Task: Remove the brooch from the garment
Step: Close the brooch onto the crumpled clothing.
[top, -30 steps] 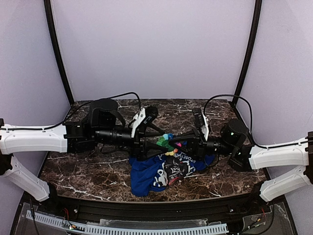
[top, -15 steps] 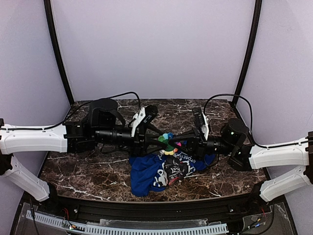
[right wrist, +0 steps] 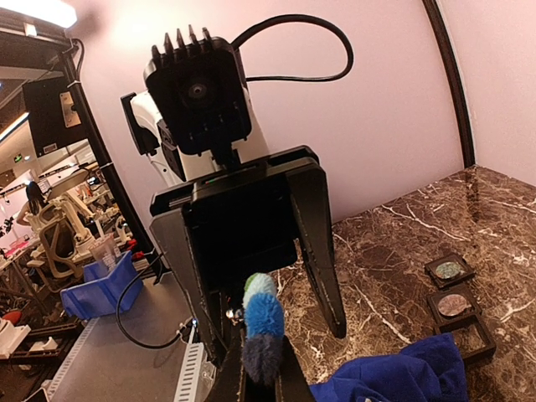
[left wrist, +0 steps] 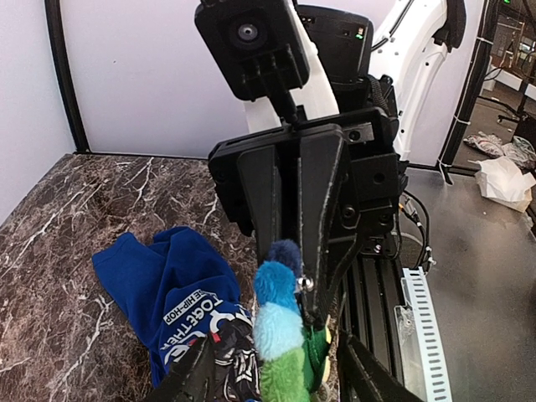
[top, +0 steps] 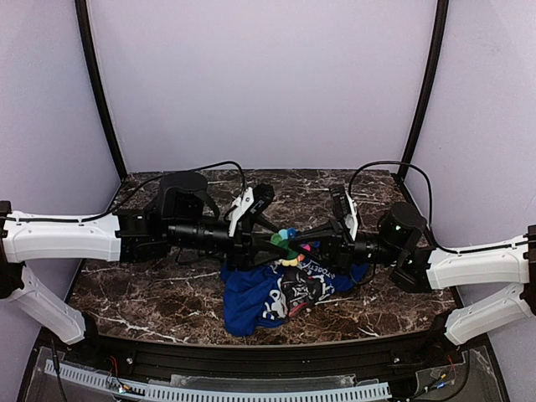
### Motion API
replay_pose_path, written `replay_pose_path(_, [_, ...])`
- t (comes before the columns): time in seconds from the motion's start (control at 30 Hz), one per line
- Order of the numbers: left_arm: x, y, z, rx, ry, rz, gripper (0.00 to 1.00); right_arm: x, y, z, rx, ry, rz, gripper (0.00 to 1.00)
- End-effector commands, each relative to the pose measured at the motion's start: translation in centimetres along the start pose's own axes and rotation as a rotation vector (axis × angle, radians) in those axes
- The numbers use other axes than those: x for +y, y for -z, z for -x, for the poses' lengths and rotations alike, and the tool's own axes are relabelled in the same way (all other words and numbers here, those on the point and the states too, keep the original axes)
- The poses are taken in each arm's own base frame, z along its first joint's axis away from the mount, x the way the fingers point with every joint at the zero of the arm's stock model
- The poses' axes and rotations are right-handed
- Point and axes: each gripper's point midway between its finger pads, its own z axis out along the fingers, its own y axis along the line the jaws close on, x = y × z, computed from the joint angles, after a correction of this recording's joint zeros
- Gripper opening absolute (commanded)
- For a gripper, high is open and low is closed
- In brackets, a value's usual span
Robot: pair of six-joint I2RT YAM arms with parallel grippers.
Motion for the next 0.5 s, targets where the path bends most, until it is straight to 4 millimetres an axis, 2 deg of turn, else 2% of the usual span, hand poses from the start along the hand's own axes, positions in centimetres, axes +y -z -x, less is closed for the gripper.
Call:
replay_pose_path(0.0, [-0.4, 0.14, 1.74, -0.035, -0.008, -0.016, 0.5, 0.49, 0.01, 0.83, -0.015, 0.021, 0.009, 0.0])
replay_pose_path(0.47, [-0.28, 0.09, 1.84, -0.038, -0.008, -0.01, 0.39, 0.48, -0.05, 0.56, -0.004, 0.021, 0.015, 0.0])
